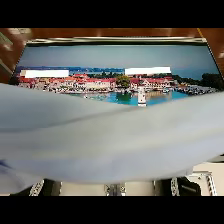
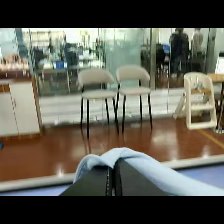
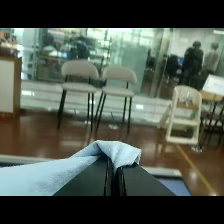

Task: Fold the shirts.

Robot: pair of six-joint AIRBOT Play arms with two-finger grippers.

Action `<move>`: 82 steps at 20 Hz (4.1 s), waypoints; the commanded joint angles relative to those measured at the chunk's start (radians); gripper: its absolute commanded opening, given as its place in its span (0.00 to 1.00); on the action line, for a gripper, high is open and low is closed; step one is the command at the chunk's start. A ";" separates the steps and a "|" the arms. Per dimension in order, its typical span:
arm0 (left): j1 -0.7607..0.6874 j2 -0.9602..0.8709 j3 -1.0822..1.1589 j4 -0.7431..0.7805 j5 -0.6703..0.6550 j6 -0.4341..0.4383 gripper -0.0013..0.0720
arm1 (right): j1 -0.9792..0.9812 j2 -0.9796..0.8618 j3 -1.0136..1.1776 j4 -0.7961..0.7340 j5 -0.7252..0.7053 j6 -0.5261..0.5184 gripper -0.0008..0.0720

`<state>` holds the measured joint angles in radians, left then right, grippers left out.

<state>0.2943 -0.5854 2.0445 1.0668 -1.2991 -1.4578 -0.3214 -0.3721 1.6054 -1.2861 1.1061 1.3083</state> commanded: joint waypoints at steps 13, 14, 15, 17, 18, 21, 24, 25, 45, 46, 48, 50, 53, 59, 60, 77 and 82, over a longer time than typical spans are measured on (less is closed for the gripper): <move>-0.014 -0.212 -0.942 -0.050 0.140 0.095 0.07 | 0.005 -0.467 -0.746 0.294 -0.286 -0.103 0.08; -0.029 -0.276 -0.960 -0.092 0.220 0.167 0.07 | 0.032 -0.537 -0.760 0.365 -0.438 -0.249 0.08; -0.048 -0.348 -0.961 -0.132 0.301 0.262 0.07 | 0.079 -0.614 -0.758 0.435 -0.590 -0.392 0.08; -0.087 -0.472 -0.961 -0.196 0.484 0.393 0.07 | 0.199 -0.747 -0.742 0.539 -0.873 -0.547 0.08; -0.104 -0.525 -0.961 -0.210 0.577 0.398 0.07 | 0.259 -0.803 -0.732 0.553 -1.011 -0.558 0.08; -0.144 -0.666 -0.961 -0.239 0.785 0.398 0.07 | 0.397 -0.964 -0.679 0.553 -1.304 -0.556 0.09; -0.177 -0.768 -0.961 -0.241 0.859 0.398 0.07 | 0.449 -1.096 -0.587 0.552 -1.305 -0.513 0.08; -0.183 -0.795 -0.961 -0.241 0.868 0.398 0.07 | 0.456 -1.122 -0.568 0.553 -1.305 -0.484 0.08; -0.189 -0.904 -0.919 -0.024 0.278 0.350 0.07 | 0.246 -1.102 -0.548 0.172 -0.358 -0.080 0.08; -0.188 -0.912 -0.918 0.007 0.277 0.312 0.06 | 0.248 -1.102 -0.548 0.139 -0.340 -0.063 0.08; -0.188 -0.917 -0.918 0.065 0.277 0.266 0.07 | 0.248 -1.102 -0.548 0.099 -0.336 -0.018 0.08; -0.188 -0.921 -0.918 0.075 0.278 0.262 0.07 | 0.248 -1.104 -0.548 0.092 -0.336 -0.008 0.08; -0.183 -0.934 -0.918 0.109 0.278 0.254 0.07 | 0.247 -1.128 -0.550 0.065 -0.335 0.036 0.08; -0.164 -0.975 -0.919 0.090 0.277 0.229 0.07 | 0.248 -1.194 -0.550 0.097 -0.409 0.085 0.09; -0.164 -0.985 -0.918 0.077 0.277 0.230 0.07 | 0.248 -1.200 -0.550 0.102 -0.412 0.087 0.09; 0.080 -0.661 -1.150 0.009 -0.167 0.279 0.92 | 0.126 -0.892 -0.596 -0.129 0.231 0.037 0.84; 0.202 -0.574 -1.515 -0.125 -0.101 0.403 0.92 | 0.030 -0.879 -0.776 0.130 0.216 0.006 0.84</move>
<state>0.4370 -1.2060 0.6945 1.0199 -1.4235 -1.1305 -0.2478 -1.2663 0.9112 -1.2793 1.2953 1.3258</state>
